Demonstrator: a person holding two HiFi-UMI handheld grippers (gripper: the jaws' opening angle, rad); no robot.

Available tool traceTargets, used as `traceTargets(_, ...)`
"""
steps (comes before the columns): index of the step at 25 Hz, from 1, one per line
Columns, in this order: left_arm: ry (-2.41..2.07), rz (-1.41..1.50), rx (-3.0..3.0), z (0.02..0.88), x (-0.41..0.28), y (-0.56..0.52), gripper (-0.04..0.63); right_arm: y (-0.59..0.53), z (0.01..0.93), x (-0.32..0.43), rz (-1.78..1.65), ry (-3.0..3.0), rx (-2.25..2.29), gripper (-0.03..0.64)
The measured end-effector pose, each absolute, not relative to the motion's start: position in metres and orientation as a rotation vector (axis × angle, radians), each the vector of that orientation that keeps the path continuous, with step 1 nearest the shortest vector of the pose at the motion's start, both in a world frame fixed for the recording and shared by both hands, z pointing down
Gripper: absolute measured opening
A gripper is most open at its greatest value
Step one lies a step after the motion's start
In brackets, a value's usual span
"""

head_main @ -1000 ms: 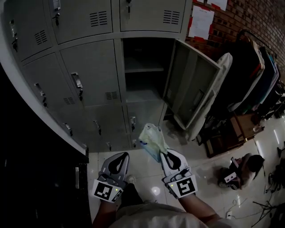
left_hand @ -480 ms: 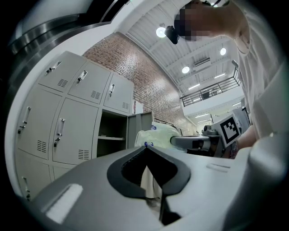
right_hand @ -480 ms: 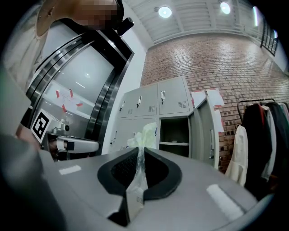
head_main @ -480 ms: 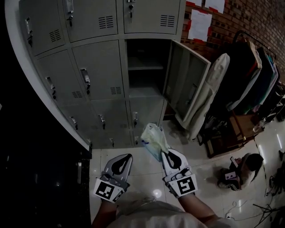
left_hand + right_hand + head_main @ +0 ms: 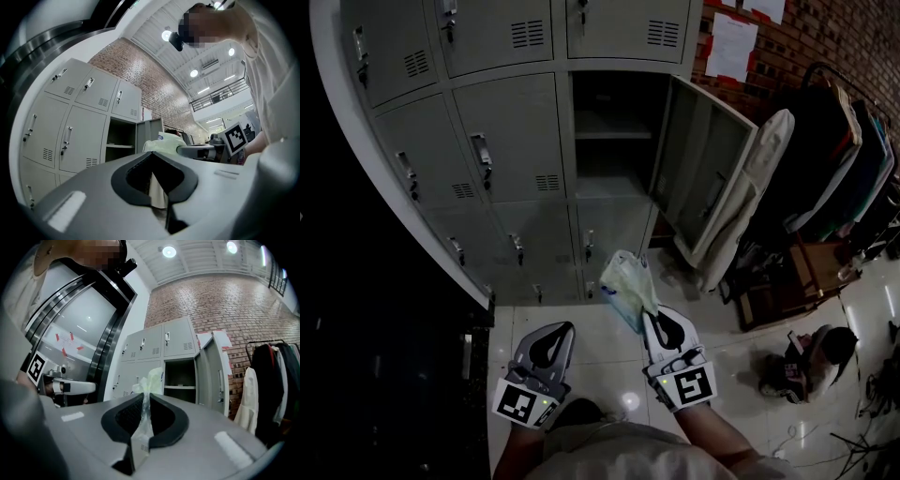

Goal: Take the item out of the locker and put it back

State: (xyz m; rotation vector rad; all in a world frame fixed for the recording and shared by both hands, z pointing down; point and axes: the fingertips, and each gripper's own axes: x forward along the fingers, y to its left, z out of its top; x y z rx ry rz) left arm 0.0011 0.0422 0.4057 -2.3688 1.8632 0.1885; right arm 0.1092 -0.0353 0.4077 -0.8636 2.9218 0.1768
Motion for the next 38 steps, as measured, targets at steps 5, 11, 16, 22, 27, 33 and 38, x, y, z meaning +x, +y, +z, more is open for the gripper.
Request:
traceTargets(5,1.875,0.169,-2.374,0.415,-0.019,0.013,0.003,-0.065,0.412,0.089,0.151,2.921,-0.858,0.012)
traceTargets(11,1.821,0.169,-2.358,0.402,-0.073,-0.054,0.003,-0.136,0.398,0.045,0.212,2.871,-0.933,0.012)
traceTargets(16,1.712,0.235,-2.426,0.382,-0.121,-0.122,0.003,-0.193,0.383,-0.002,0.269,2.832,-0.993,0.012)
traceTargets(22,1.625,0.194,-2.46,0.38,-0.155,-0.181,0.003,-0.243,0.377,-0.041,0.325,2.806,-1.054,0.012)
traceTargets(27,1.594,0.186,-2.514,0.39,-0.16,-0.211,0.003,-0.282,0.363,-0.049,0.385,2.793,-1.124,0.012)
traceTargets(33,1.565,0.115,-2.55,0.394,-0.156,-0.235,0.003,-0.356,0.321,-0.07,0.456,2.794,-1.156,0.014)
traceTargets(38,1.579,0.088,-2.531,0.391,-0.16,-0.248,0.003,-0.422,0.29,-0.101,0.459,2.775,-1.15,0.015)
